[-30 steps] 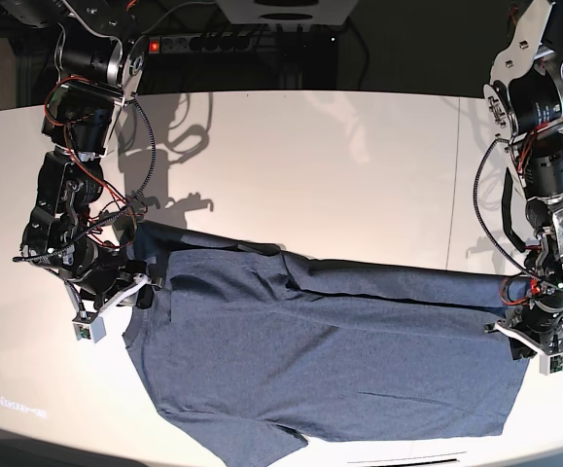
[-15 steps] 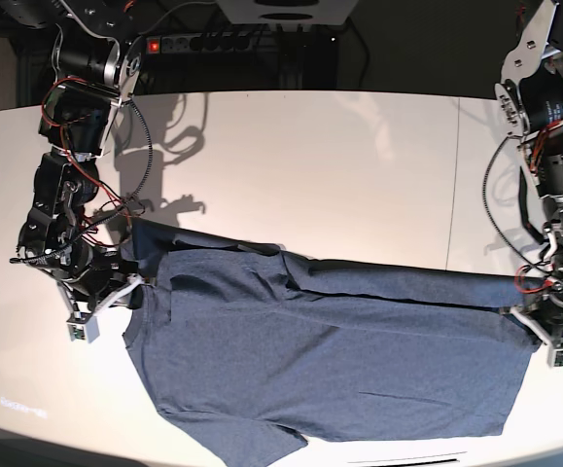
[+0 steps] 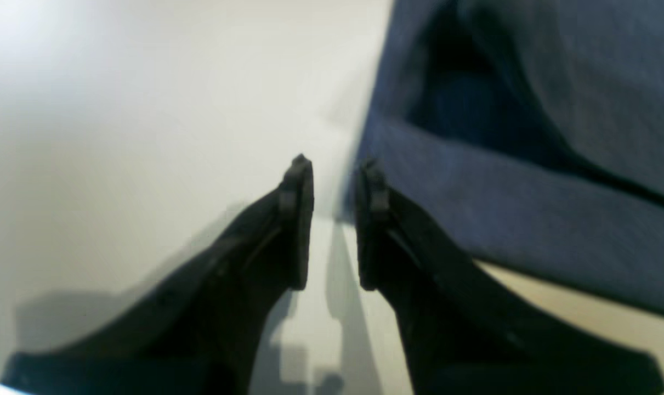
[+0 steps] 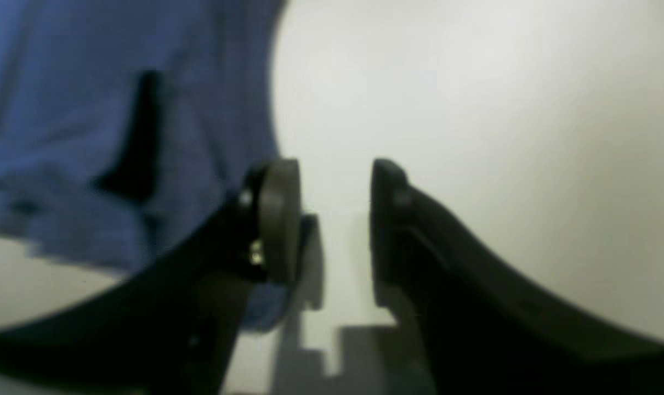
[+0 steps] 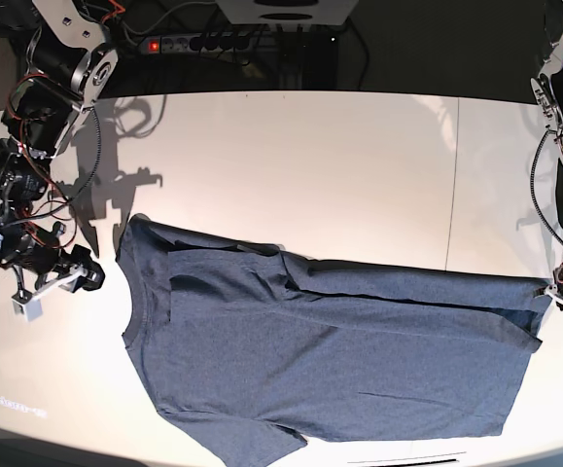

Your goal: Fold the T-shirt properly

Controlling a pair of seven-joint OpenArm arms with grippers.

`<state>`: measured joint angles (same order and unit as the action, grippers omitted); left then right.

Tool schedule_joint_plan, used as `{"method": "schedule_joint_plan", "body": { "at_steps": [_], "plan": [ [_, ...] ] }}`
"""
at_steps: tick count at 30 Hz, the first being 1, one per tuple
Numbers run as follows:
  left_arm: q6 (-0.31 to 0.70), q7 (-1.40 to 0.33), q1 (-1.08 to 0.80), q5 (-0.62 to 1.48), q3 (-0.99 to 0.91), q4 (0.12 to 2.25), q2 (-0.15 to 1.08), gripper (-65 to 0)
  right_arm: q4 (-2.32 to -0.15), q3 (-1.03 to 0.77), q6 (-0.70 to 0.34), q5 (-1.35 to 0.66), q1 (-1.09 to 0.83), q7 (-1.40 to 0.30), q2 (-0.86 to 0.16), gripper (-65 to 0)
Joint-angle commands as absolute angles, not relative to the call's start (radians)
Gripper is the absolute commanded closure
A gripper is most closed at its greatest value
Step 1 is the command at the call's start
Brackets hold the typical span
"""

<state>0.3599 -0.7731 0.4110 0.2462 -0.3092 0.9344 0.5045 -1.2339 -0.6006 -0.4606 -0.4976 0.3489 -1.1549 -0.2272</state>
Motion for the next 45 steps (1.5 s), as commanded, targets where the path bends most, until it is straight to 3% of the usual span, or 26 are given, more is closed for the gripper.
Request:
{"method": "schedule_joint_plan", "body": {
  "at_steps": [1,8,16,24,35,45],
  "plan": [
    [0.375,-0.784,0.44,0.276,-0.313,0.949,0.527,-16.8,-1.248,-0.62,-0.52,-0.542,0.373,-1.17,-0.244,-22.5],
    [0.373,-0.912,0.44,0.373,-0.313,0.949,0.527,-16.8,-1.248,-0.702,-0.497,-0.587,0.344,-1.232,-0.244,-22.5],
    [0.298,-0.948,0.44,0.498,-0.32,0.949,0.535,-16.8,-1.248,-0.703,-0.493,-0.693,0.233,-1.235,-0.243,-22.5],
    [0.292,-0.976,0.439,0.543,-0.487,0.948,0.53,-16.8,-1.246,-0.703,-0.493,-0.727,0.221,-1.227,-0.217,-22.5],
    [0.295,-0.953,0.441,0.59,-0.582,0.72,0.53,-16.8,-1.246,-0.703,-0.493,-0.729,0.221,-1.216,-0.165,-22.5],
    [0.296,-0.888,0.468,0.617,-0.582,0.716,0.529,-16.8,-1.246,-0.703,-0.493,-0.696,0.222,-1.208,-0.165,-22.5]
  ]
}}
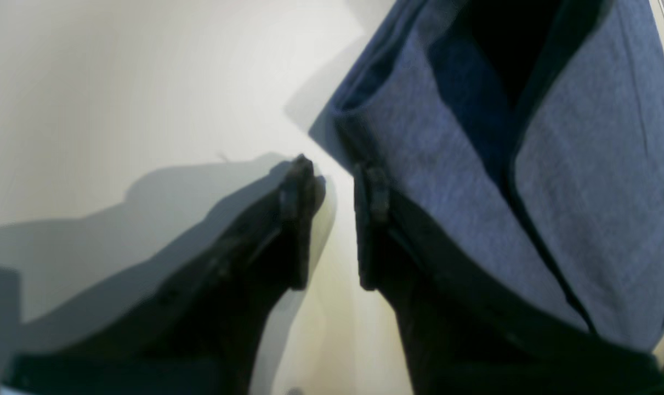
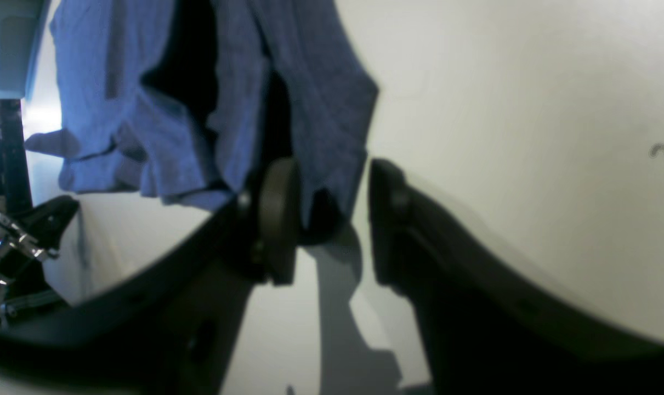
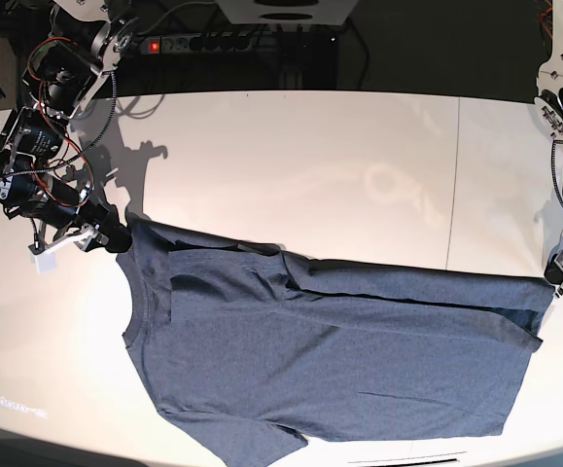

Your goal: Fold the T-shirt properly

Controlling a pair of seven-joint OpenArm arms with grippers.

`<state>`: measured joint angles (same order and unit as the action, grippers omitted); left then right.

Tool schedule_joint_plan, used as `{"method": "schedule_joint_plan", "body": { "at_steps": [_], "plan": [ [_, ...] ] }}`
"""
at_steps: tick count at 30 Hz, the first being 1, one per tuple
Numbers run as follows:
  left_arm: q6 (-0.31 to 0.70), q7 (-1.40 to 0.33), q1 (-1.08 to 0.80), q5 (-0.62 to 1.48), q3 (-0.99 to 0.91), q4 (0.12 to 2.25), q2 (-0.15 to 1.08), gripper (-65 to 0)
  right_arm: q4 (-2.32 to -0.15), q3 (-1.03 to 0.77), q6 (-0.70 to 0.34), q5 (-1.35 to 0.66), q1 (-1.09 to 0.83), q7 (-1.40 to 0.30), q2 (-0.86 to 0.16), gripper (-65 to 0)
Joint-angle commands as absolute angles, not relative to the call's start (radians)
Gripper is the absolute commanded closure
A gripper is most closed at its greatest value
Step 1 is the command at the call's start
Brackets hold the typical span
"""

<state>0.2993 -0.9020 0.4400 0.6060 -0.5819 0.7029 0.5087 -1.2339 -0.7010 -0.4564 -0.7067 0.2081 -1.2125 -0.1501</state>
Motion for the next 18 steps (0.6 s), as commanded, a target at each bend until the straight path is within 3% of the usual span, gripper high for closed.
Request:
{"method": "schedule_joint_plan", "body": {
  "at_steps": [1,18],
  "plan": [
    [0.296,-0.878,0.469,0.617,-0.582,0.716,0.529,-16.8,-1.246,-0.703,-0.493,-0.696,0.224,-1.208,-0.165,-22.5],
    [0.356,-0.8,0.471,0.61,-0.582,0.716,0.472,-16.8,-1.246,-0.699,-0.494,-0.726,0.238,-1.205,-0.165,-22.5]
  ]
}}
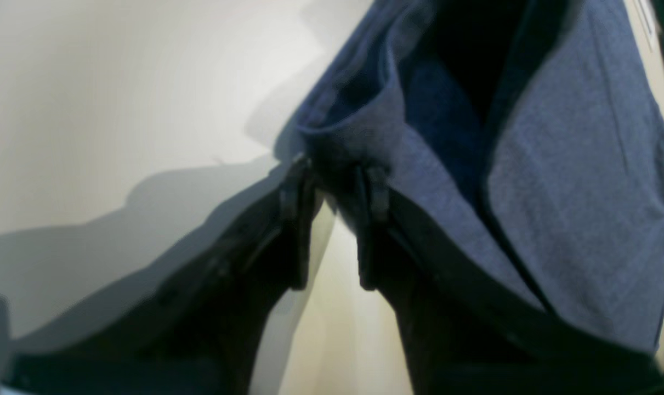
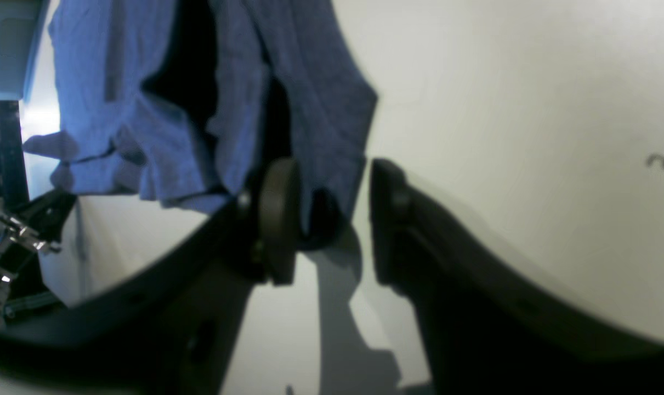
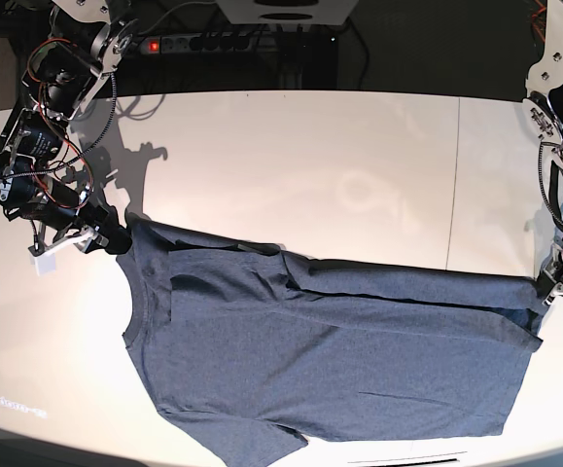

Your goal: Fold the T-shirt properly

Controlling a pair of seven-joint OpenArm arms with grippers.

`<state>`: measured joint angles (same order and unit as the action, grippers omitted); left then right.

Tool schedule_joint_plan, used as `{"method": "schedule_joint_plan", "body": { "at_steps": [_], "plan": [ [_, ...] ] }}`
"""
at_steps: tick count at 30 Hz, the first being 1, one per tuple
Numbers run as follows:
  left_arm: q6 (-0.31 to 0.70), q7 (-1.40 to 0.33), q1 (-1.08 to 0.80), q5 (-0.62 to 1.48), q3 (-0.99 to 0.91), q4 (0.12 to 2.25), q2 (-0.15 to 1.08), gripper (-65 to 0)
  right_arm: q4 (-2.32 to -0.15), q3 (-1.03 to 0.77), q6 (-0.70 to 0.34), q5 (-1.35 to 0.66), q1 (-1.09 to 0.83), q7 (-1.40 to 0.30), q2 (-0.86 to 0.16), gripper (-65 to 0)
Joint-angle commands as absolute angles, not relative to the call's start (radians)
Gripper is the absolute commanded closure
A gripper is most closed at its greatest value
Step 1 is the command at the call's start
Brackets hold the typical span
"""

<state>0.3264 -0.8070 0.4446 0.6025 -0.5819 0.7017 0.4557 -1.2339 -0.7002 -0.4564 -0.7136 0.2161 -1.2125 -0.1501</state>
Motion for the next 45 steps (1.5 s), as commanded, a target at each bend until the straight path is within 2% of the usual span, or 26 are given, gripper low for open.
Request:
{"method": "schedule_joint_plan", "body": {
  "at_steps": [1,7,26,37,45],
  "plan": [
    [0.356,-0.788,0.471,0.608,-0.582,0.716,0.468,-16.8,-1.246,-0.699,-0.494,-0.726,0.238,-1.205,-0.165,-22.5],
    [0.356,-0.736,0.471,0.606,-0.582,0.716,0.475,-16.8,-1.246,-0.699,-0.494,-0.726,0.238,-1.204,-0.165,-22.3],
    [0.36,-0.724,0.508,0.653,-0.582,0.716,0.488,-16.8,-1.246,-0.698,-0.494,-0.726,0.238,-1.186,-0.163,-22.3],
    [0.36,-0.751,0.514,0.594,-0.582,0.716,0.477,-16.8,-1.246,-0.698,-0.494,-0.726,0.239,-1.186,-0.163,-22.3],
    [0.36,-0.751,0.515,0.426,-0.582,0.716,0.475,-16.8,-1.246,-0.698,-0.494,-0.725,0.238,-1.186,-0.163,-22.3]
  ]
}}
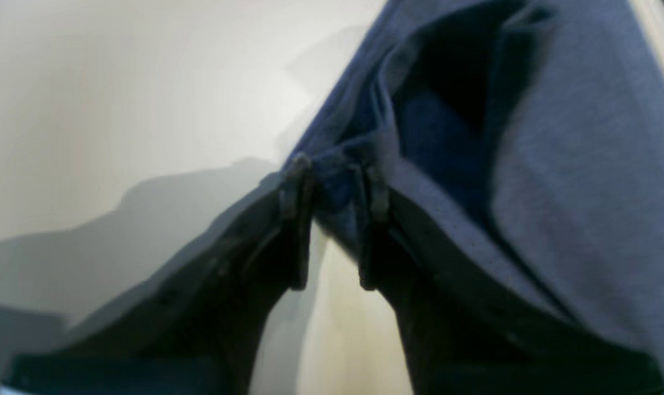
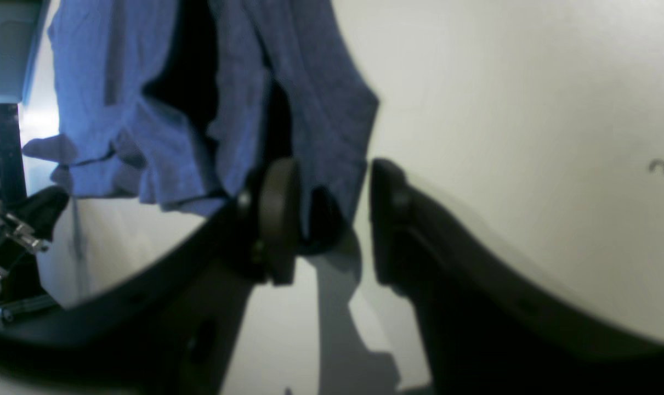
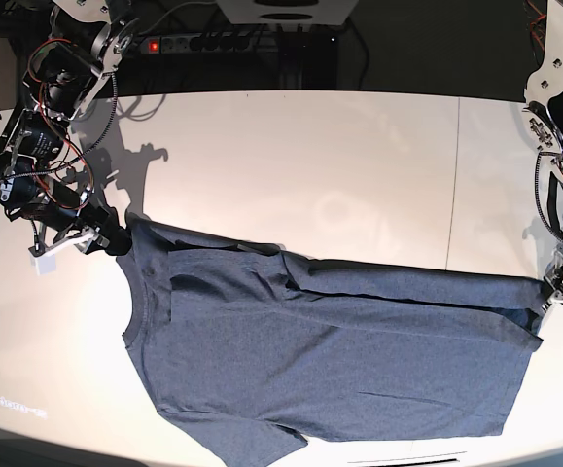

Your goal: Fold the T-shirt properly

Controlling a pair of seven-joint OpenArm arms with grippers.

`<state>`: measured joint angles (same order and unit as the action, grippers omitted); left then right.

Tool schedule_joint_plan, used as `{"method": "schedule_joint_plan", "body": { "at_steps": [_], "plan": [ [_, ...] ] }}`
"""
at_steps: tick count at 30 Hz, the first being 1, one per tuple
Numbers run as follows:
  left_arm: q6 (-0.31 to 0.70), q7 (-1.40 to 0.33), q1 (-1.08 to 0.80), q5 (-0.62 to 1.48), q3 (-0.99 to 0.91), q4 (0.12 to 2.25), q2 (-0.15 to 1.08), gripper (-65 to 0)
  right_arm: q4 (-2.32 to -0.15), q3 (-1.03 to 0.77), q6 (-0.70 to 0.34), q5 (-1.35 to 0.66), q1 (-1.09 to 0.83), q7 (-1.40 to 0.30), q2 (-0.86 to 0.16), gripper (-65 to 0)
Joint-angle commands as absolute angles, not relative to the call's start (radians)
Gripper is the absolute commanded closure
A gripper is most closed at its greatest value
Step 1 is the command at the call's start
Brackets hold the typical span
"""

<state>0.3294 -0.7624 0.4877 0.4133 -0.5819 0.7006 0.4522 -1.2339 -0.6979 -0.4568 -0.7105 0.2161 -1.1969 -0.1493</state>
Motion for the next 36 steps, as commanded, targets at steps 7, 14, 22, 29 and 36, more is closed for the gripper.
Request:
{"method": "schedule_joint_plan", "body": {
  "at_steps": [7,14,22,29,36],
  "plan": [
    [0.359,-0.744,0.515,0.413,-0.582,0.716,0.485,-16.8,-1.246,-0.698,-0.494,-0.725,0.238,-1.186,-0.163,-22.3],
    [0.36,-0.722,0.515,0.377,-0.582,0.716,0.522,-16.8,-1.246,-0.698,-0.494,-0.725,0.238,-1.186,-0.163,-22.3],
    [0.359,-0.698,0.513,0.317,-0.554,0.716,0.516,-16.8,-1.246,-0.698,-0.494,-0.725,0.238,-1.186,-0.163,-22.3],
    [0.36,-0.635,0.512,0.325,-0.452,0.716,0.516,-16.8,-1.246,-0.698,-0.494,-0.724,0.238,-1.186,-0.163,-22.3],
    [0.36,-0.631,0.513,0.373,-0.443,0.716,0.516,-16.8,-1.246,-0.698,-0.494,-0.722,0.238,-1.186,-0.163,-22.3]
  ]
}}
